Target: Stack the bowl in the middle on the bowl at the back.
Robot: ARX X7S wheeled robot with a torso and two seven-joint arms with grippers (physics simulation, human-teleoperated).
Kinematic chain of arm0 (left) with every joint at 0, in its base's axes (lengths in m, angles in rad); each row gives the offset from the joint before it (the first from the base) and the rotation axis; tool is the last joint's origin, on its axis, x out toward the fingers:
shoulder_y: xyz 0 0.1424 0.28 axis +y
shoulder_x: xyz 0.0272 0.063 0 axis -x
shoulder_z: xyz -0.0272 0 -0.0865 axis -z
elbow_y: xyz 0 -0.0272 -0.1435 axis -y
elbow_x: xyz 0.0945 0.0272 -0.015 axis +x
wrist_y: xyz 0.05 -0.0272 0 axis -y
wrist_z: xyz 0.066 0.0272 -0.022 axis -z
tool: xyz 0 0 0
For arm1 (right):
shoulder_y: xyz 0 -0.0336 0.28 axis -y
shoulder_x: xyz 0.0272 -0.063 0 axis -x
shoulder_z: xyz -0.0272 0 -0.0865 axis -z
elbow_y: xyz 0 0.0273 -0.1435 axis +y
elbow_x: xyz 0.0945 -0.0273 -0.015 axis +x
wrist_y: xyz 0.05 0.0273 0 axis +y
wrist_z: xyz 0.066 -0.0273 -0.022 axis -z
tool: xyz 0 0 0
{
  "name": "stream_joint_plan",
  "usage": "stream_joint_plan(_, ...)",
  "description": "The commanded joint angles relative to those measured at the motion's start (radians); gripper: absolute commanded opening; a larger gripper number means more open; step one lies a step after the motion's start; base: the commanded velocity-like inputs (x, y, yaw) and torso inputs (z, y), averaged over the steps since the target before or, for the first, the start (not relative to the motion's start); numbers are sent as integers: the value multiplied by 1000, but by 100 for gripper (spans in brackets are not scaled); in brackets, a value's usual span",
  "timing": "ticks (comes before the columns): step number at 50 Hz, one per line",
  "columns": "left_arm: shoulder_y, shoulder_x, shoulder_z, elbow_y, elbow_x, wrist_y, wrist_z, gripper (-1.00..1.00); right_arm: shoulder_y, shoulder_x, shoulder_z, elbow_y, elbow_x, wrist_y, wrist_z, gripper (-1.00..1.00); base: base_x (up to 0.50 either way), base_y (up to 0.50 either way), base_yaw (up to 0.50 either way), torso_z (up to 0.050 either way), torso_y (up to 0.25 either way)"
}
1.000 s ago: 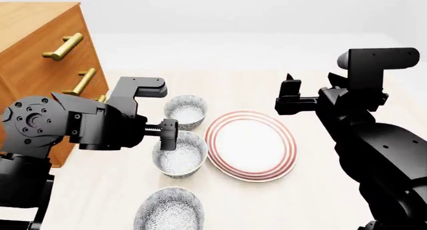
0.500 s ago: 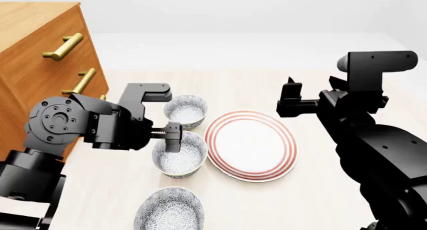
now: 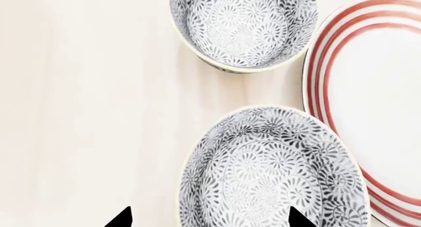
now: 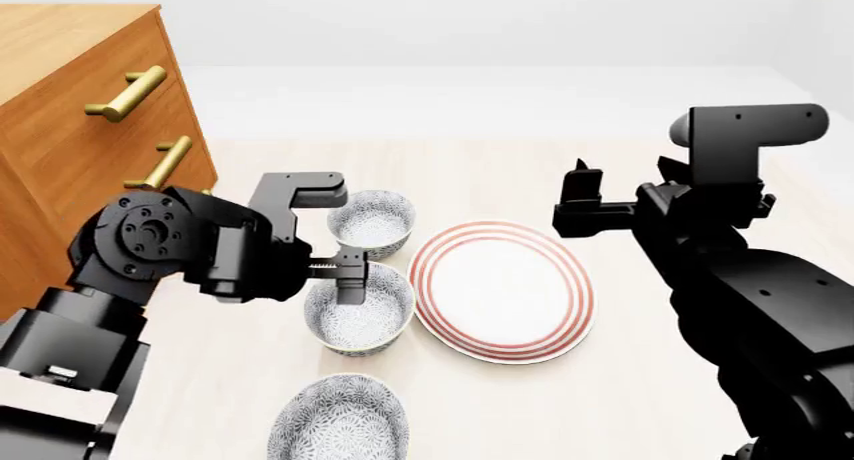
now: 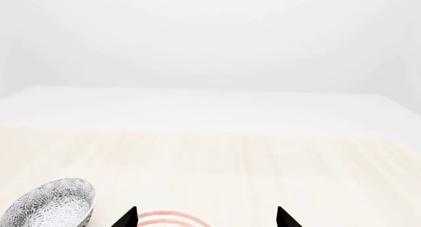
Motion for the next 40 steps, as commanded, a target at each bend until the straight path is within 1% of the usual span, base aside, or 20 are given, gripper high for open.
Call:
stream_joint_plan(1, -15, 13, 7, -64, 8, 18, 48, 100, 3, 5, -12, 4, 2, 6, 9, 100, 0, 0, 0, 0, 0)
stream_joint_plan(7, -9, 11, 17, -95, 24, 41, 86, 100, 5, 7, -21, 2, 3, 15, 17, 100, 0, 0, 0, 0, 0)
stream_joint_plan(22, -12, 8, 29, -156, 43, 71, 138, 100, 17, 6, -57, 24, 1, 6, 25, 100, 0, 0, 0, 0, 0)
stream_joint_plan(40, 3, 12, 34, -183, 45, 85, 150, 100, 10, 4, -77, 53, 1, -27, 28, 100, 0, 0, 0, 0, 0)
